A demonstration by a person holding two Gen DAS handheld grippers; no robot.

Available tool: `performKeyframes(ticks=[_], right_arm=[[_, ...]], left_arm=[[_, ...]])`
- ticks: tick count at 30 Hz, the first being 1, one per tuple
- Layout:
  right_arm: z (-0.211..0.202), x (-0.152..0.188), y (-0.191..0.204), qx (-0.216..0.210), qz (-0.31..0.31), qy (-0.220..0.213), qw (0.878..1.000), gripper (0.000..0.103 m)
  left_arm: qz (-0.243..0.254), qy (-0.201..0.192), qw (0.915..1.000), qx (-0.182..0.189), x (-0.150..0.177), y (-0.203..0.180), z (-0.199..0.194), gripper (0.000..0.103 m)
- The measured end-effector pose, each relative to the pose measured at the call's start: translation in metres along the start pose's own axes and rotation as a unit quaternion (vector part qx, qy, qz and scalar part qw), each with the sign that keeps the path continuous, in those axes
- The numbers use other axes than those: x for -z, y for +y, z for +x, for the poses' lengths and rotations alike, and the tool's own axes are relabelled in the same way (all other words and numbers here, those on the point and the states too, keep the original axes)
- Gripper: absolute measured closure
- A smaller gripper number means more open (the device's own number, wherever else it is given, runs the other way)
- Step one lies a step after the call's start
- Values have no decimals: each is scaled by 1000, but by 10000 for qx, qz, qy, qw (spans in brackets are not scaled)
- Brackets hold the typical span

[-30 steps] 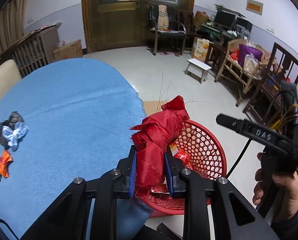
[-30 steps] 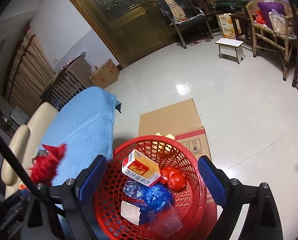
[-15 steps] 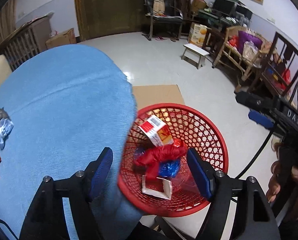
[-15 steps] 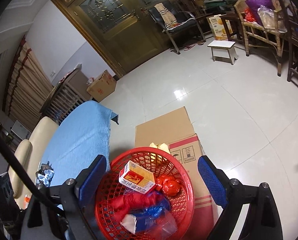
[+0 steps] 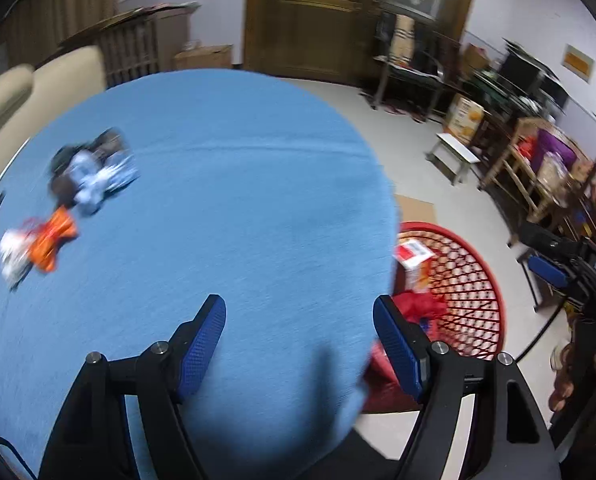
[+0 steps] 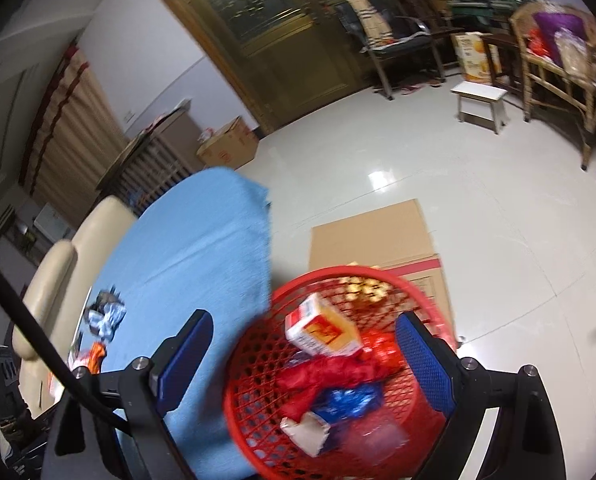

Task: Collect trash
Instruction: 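Move both tools back over the table toward the white tissue and orange bag, then grasp the orange bag with the right tool while the left tool grasps the white tissue bundle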

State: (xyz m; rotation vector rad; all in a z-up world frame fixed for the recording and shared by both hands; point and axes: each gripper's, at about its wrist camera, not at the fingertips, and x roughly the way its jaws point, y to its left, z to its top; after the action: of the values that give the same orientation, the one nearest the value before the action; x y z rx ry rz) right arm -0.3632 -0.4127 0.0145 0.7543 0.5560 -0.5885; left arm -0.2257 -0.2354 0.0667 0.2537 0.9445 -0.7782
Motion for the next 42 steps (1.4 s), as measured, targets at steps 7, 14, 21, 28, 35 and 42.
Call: performKeyframes(ticks=[7, 14, 21, 28, 35, 42], right_arm=[[13, 20, 66, -173, -676, 257, 9972, 9], [34, 42, 123, -326, -1325, 642, 9886, 9], [64, 72, 198, -582, -2307, 1087, 9652, 9], [99, 112, 284, -983, -3420, 1448, 9233, 9], [153, 154, 365, -1503, -4311, 1935, 8684, 9], [196, 165, 411, -1397, -4797, 1833, 8466, 9]], left_arm=[[-763, -154, 9966, -261, 20, 72, -16, 26], [-1631, -307, 9826, -832, 52, 155, -35, 26], [-2286, -489, 9619, -1416, 72, 223, -53, 26], [-2632, -538, 9513, -1516, 85, 259, -60, 26], [-2795, -542, 9469, -1493, 89, 278, -62, 26], [-2788, -511, 9475, -1477, 84, 289, -59, 26]])
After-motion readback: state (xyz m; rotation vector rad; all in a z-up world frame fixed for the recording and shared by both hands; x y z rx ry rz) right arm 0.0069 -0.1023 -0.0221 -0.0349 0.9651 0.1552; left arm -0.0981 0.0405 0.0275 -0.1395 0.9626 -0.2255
